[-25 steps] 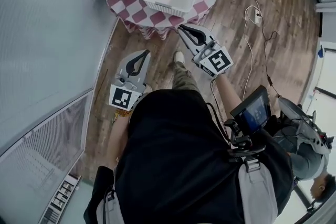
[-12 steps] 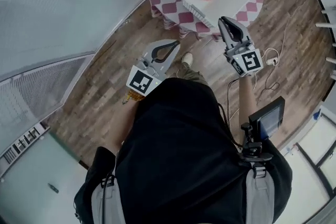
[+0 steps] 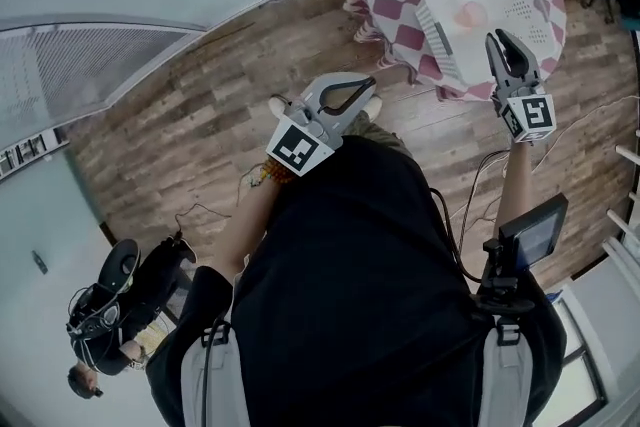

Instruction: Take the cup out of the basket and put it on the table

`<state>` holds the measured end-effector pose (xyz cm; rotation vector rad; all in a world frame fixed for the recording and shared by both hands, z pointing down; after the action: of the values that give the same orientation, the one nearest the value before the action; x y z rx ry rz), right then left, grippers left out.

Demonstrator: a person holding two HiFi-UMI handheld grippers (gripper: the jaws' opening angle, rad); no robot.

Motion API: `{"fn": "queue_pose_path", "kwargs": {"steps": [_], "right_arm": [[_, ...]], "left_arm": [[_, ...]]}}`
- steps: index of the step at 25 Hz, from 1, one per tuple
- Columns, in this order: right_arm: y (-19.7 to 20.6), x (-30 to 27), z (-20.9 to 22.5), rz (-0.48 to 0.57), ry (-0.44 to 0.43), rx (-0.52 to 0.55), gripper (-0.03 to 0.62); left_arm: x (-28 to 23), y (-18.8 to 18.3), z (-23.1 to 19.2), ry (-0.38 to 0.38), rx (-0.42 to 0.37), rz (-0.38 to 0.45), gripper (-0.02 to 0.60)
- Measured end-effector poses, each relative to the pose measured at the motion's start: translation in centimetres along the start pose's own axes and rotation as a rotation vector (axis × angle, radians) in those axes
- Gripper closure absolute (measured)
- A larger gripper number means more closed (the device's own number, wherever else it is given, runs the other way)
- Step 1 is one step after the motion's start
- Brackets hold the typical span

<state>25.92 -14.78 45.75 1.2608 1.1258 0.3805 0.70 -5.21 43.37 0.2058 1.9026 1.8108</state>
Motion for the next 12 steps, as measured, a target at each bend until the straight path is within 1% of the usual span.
{"fn": "queue_pose_path", "kwargs": {"steps": [2, 5, 9, 11, 12], "right_arm": [[0.1, -0.9, 0.3, -0.023, -0.029, 0.027, 0.521], [0.1, -2.7, 0.9, -0.064, -0.071, 0.058, 0.516], [1.4, -5.4, 2.3, -0.125, -0.12, 0.113, 0.506], [1.9, -6.5, 2.6, -0.154, -0.148, 0.139, 0.502], [2.2, -6.8, 2.5, -0.168, -0.162, 0.15, 0.5]], "left_arm": [[1.1, 0.1, 0.0, -0.036, 0.008, -0.004, 0.576], [2.4, 0.1, -0.1, -0.082, -0.002, -0.01, 0.576], [2.8, 0.6, -0.3, -0.113, -0.026, -0.031, 0.576], [3.2, 0.7, -0.2, -0.132, -0.017, -0.037, 0.575], [3.4, 0.8, 0.0, -0.142, 0.0, -0.039, 0.575]]}}
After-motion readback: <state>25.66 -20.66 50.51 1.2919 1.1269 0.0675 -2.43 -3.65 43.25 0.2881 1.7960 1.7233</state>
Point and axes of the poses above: the fingertips, and each gripper's own axes: x backward along the fingers, z to its right, y out of its underside, the point moved 2 cm from there along x, backward along the fingers, and after that the axes turned 11 degrees about -z, right-handed, at the moved point
